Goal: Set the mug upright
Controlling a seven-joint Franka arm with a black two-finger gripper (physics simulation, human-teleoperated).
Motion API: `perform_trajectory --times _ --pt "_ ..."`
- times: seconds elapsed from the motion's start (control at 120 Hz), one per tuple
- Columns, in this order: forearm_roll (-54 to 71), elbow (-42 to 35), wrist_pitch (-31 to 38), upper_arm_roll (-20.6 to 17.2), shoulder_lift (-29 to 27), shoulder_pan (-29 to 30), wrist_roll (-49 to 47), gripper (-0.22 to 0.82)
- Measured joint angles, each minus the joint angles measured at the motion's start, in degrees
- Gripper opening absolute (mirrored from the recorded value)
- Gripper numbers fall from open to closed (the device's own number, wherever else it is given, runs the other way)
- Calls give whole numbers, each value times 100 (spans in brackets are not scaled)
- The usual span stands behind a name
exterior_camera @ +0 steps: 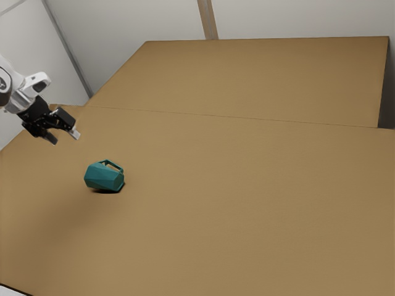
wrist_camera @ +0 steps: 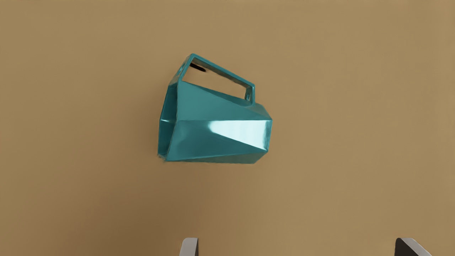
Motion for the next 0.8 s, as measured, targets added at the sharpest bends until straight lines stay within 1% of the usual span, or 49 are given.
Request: perform_trajectory --times 0.083,0.183,0.292,0.408,0.583,0.675,0.8 --pt "-893 -544 433 157 -110 279 632 60" --pt "-1892 -1118 759 259 -120 605 1591 60" --pt "-2568 -1388 955 276 74 1024 2654 60" --pt "-3328 -1259 1062 266 681 1425 3810 60" --pt "-4249 -639 894 182 1609 1651 5425 60" --pt "-4665 -540 801 67 1853 1527 6202 60" --pt "-5187 -616 727 -96 1925 1514 7218 60"
